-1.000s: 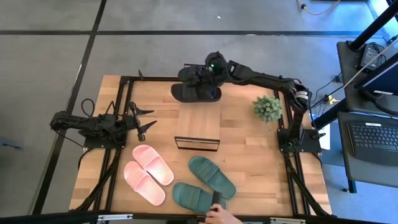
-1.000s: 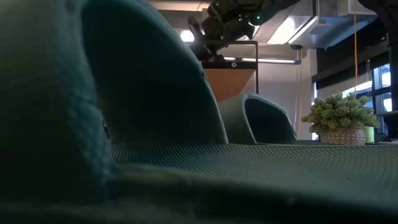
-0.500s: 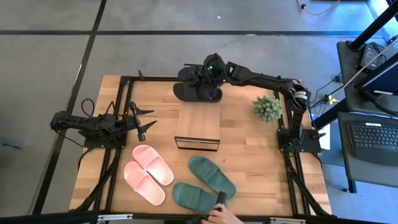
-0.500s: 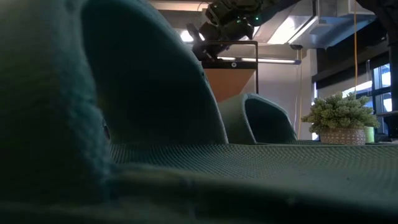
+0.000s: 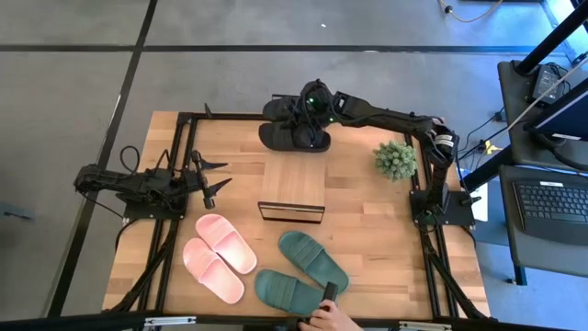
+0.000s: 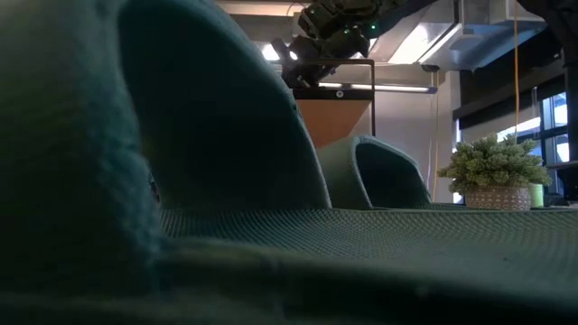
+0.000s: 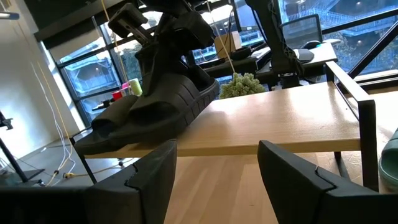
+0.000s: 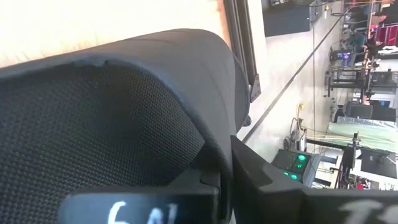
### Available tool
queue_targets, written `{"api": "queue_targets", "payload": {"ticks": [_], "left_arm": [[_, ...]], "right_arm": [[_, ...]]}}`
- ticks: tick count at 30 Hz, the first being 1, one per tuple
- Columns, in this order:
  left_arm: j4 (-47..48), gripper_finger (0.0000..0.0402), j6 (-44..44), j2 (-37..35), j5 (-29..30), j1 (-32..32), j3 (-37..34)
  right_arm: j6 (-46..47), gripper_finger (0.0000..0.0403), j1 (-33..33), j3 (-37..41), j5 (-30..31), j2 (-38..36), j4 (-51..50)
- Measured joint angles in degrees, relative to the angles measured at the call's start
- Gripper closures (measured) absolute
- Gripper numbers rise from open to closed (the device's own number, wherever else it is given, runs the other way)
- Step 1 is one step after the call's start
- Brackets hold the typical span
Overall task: Pick and place slides into the shelf
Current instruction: Put the black slipper on the shelf
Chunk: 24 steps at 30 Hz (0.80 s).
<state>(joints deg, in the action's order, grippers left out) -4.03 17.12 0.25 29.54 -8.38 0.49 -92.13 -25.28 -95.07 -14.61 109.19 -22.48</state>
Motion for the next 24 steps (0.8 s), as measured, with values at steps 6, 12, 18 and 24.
{"api": "queue_targets", "payload": {"ticks": [6, 12, 18, 24], "left_arm": [[0.0, 0.0185, -0.05, -0.01, 0.0, 0.0, -0.01], [0.01, 0.0185, -0.09, -0.01, 0.01, 0.0, -0.01], [0.02, 0.0185, -0.15, 0.0, -0.06, 0.0, -0.01], [0.02, 0.0185, -0.15, 0.0, -0.04, 0.0, 0.0]], "right_arm": [[-0.05, 0.0391, -0.05, 0.0, 0.02, 0.06, 0.92], [-1.43, 0.0391, -0.04, 0.0, 1.11, 2.29, 1.77], [-1.42, 0.0391, -0.39, -0.11, 2.53, 2.69, 2.0], [-2.42, 0.0391, -0.46, -0.11, 2.79, 2.56, 2.09]]}}
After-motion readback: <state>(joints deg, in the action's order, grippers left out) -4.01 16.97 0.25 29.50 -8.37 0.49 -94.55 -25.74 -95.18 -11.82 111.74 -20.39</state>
